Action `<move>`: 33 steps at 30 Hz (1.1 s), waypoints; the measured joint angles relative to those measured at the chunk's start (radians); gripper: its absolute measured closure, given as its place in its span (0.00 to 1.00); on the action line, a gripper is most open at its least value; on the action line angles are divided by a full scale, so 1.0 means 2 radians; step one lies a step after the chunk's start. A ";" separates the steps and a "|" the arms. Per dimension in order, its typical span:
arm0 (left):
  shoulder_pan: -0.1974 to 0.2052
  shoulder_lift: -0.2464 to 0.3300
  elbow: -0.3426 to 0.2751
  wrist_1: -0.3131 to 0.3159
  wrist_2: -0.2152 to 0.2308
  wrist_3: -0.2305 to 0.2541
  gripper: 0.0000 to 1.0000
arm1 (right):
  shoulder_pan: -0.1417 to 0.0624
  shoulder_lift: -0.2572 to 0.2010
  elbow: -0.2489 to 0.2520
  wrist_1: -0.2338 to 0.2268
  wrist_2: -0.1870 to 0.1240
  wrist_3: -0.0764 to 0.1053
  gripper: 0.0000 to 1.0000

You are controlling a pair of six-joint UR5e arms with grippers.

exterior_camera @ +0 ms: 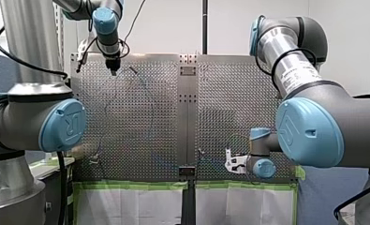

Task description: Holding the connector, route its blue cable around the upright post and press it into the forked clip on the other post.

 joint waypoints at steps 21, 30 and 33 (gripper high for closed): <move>-0.003 -0.006 -0.010 0.033 -0.004 0.035 0.01 | 0.000 0.000 0.000 0.000 0.000 0.000 1.00; -0.016 -0.035 -0.033 0.071 -0.010 0.073 0.01 | 0.004 0.000 0.000 -0.001 0.000 0.000 1.00; -0.023 -0.044 -0.034 0.083 -0.008 0.085 0.01 | 0.005 0.000 0.000 -0.002 -0.001 0.001 1.00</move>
